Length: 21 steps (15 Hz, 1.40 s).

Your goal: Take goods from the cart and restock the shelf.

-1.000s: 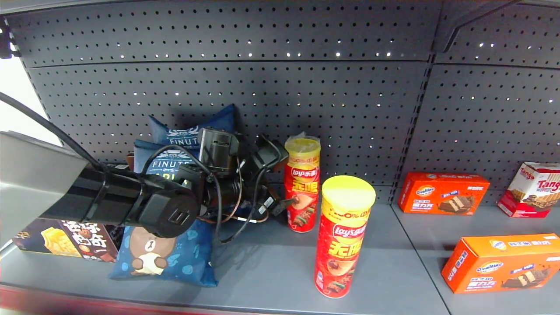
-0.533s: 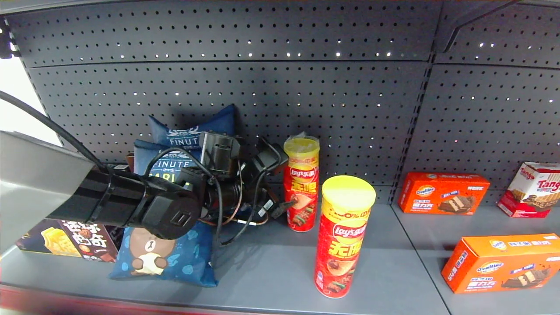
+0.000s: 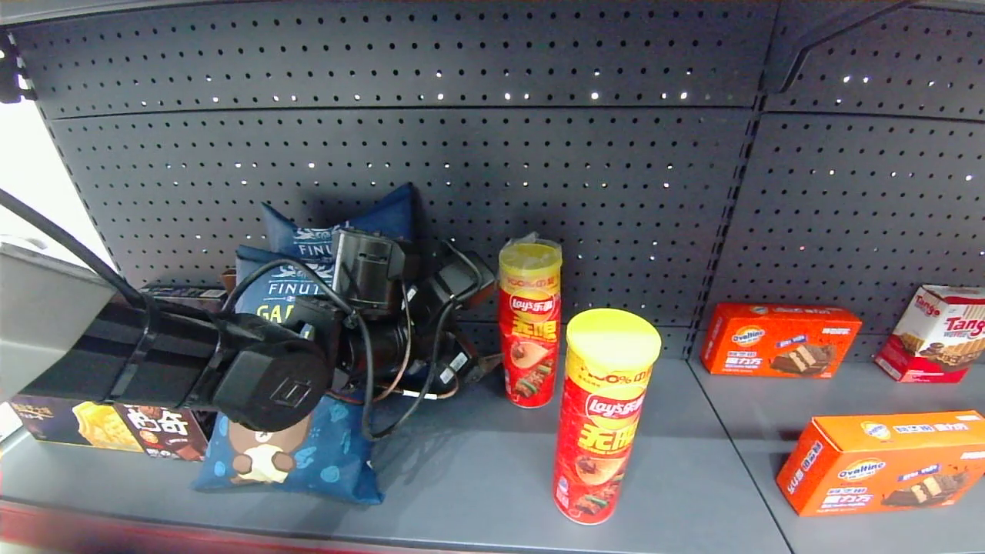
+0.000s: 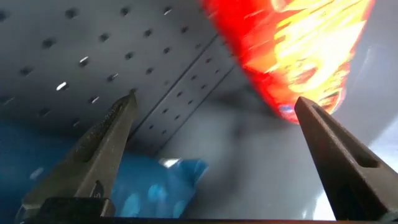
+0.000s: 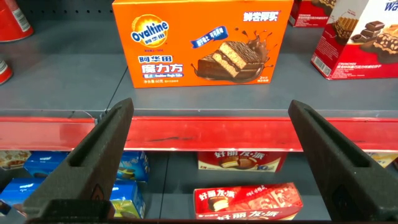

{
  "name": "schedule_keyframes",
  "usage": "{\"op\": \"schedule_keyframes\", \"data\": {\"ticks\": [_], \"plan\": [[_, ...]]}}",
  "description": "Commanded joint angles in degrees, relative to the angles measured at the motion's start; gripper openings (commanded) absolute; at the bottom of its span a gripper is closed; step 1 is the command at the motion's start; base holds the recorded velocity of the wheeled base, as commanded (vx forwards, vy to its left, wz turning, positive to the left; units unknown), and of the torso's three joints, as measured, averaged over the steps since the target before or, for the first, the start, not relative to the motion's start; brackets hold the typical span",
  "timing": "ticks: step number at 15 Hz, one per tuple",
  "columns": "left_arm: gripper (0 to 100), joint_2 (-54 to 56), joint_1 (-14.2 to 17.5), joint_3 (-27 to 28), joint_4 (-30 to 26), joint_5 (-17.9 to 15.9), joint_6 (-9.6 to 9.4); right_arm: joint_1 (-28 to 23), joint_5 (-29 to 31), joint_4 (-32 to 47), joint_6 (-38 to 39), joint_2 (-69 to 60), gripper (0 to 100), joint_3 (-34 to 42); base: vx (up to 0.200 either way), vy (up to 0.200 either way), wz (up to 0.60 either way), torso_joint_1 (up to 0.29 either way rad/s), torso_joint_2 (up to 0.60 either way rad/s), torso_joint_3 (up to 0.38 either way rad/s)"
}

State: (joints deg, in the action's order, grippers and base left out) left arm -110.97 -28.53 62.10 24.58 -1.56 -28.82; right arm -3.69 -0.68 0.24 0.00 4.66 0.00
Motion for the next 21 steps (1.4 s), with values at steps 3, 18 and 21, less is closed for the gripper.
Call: {"op": "schedule_keyframes", "data": {"ticks": [3, 18, 21], "plan": [[100, 0.8, 0.0, 0.1, 0.0, 2.6, 0.17, 0.0, 0.0, 0.0, 0.0, 0.1, 100, 0.0, 0.000, 0.000, 0.00, 0.000, 0.00, 0.000], [100, -4.8, -0.4, 5.8, -0.5, 8.6, 1.92, 0.0, 0.0, 0.0, 0.0, 0.1, 100, 0.0, 0.000, 0.000, 0.00, 0.000, 0.00, 0.000], [100, -5.1, -0.7, 6.2, -0.6, 8.6, 1.92, 0.0, -0.1, 0.0, 0.0, 0.1, 100, 0.0, 0.000, 0.000, 0.00, 0.000, 0.00, 0.000]]}}
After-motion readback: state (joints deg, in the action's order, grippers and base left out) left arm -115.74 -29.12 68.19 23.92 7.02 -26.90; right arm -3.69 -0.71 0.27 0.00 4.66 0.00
